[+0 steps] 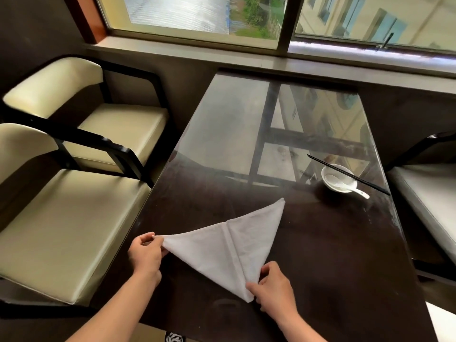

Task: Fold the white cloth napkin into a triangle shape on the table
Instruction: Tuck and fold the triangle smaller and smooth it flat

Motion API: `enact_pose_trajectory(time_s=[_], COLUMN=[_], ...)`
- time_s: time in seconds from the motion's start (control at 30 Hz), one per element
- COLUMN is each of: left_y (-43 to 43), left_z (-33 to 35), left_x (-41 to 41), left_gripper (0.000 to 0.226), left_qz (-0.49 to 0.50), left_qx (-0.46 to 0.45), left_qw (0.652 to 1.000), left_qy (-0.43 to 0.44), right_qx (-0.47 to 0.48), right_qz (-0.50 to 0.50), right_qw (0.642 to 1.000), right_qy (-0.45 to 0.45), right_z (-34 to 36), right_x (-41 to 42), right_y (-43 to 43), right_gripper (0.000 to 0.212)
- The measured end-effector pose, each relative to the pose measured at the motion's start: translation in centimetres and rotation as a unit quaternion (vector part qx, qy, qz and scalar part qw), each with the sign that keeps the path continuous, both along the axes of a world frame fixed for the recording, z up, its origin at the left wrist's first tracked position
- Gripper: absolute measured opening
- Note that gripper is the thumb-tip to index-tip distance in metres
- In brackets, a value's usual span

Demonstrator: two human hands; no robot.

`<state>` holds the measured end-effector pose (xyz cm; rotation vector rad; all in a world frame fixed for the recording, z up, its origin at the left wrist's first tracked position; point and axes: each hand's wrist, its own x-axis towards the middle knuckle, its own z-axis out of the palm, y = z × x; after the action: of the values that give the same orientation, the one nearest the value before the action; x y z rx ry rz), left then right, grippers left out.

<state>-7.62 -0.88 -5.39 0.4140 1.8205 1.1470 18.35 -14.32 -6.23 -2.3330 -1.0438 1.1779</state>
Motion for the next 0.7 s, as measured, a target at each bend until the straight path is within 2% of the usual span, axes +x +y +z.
enact_pose_trajectory(time_s=[0.1,0.2,0.37,0.43,0.5,0.6,0.7], left_y=[-0.2,-0.5,-1.2,-1.2,-1.2,-1.1,-1.1], left_z=[-0.4,-0.7,-0.6,-0.3,0.3,1.5,2.7], left_x=[-0.3,0.1,1.2,1.3,1.5,2.1,3.4], left_gripper=[0.041,0.043,0.018,0.006,0.004,0.004,0.002], left_qz=[0.001,-0.009,-0.018,-0.011,-0.012,-0.044,-0.077], left_qx=[-0.014,-0.028,-0.04,-0.037,-0.021,0.024,0.058], left_qw=[0.999,0.998,0.998,0.999,1.0,0.998,0.992], left_qy=[-0.048,-0.058,-0.053,-0.037,-0.015,0.026,0.077], right_qx=[-0.008,0.024,0.092,0.111,0.136,0.182,0.225], right_qz=[-0.005,-0.014,0.054,0.105,0.145,0.159,0.172], right_qw=[1.0,0.998,0.991,0.984,0.975,0.97,0.956], right_qy=[-0.004,-0.057,-0.078,-0.09,-0.096,-0.04,0.073], right_z=[0.8,1.8,2.8,2.7,2.4,3.4,6.2], right_x=[0.3,2.6,5.0,4.4,3.3,0.8,-2.8], right_y=[0.2,2.4,6.7,7.3,7.5,9.1,12.2], right_gripper=[0.045,0.033,0.011,0.007,0.007,0.011,0.018])
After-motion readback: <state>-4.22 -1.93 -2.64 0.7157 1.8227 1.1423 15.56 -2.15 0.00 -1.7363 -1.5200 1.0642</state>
